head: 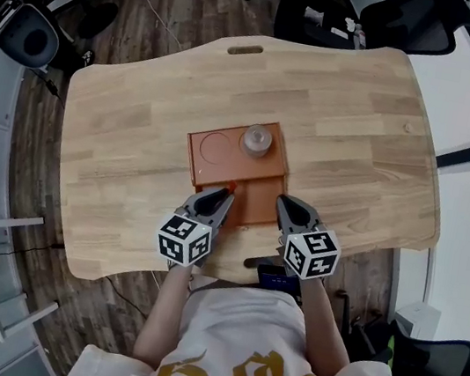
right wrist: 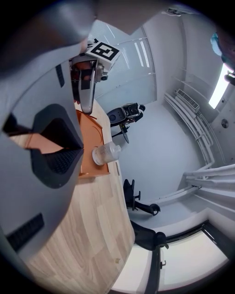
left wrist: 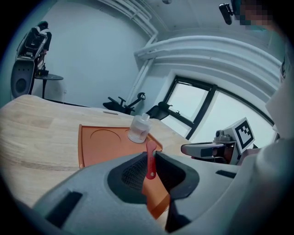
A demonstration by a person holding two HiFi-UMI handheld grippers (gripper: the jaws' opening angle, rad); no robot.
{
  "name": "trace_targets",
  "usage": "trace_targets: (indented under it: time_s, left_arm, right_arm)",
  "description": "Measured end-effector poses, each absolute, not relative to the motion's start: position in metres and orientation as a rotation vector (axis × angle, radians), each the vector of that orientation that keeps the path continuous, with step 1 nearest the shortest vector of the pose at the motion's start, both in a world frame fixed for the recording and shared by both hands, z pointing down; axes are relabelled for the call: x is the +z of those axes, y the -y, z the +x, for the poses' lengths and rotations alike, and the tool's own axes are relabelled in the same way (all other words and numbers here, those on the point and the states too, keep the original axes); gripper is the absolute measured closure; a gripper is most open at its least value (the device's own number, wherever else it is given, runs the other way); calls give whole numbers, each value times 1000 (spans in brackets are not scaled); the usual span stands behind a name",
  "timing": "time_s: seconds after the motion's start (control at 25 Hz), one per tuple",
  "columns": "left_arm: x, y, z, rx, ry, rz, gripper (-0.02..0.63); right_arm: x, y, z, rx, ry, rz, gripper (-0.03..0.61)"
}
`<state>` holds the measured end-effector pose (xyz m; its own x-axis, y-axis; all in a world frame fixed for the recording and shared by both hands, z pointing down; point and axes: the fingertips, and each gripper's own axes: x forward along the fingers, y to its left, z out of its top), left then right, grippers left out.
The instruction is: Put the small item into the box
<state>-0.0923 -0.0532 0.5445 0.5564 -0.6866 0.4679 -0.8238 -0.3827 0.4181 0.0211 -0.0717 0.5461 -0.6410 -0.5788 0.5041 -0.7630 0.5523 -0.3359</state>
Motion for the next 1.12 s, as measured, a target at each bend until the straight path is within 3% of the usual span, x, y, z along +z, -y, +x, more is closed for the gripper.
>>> trace_targets:
  time_s: [1.12]
  left_arm:
    - [603, 51, -69, 704, 979, 2212, 558]
  right_arm:
    - [572, 84, 31, 853, 2388, 1119, 566]
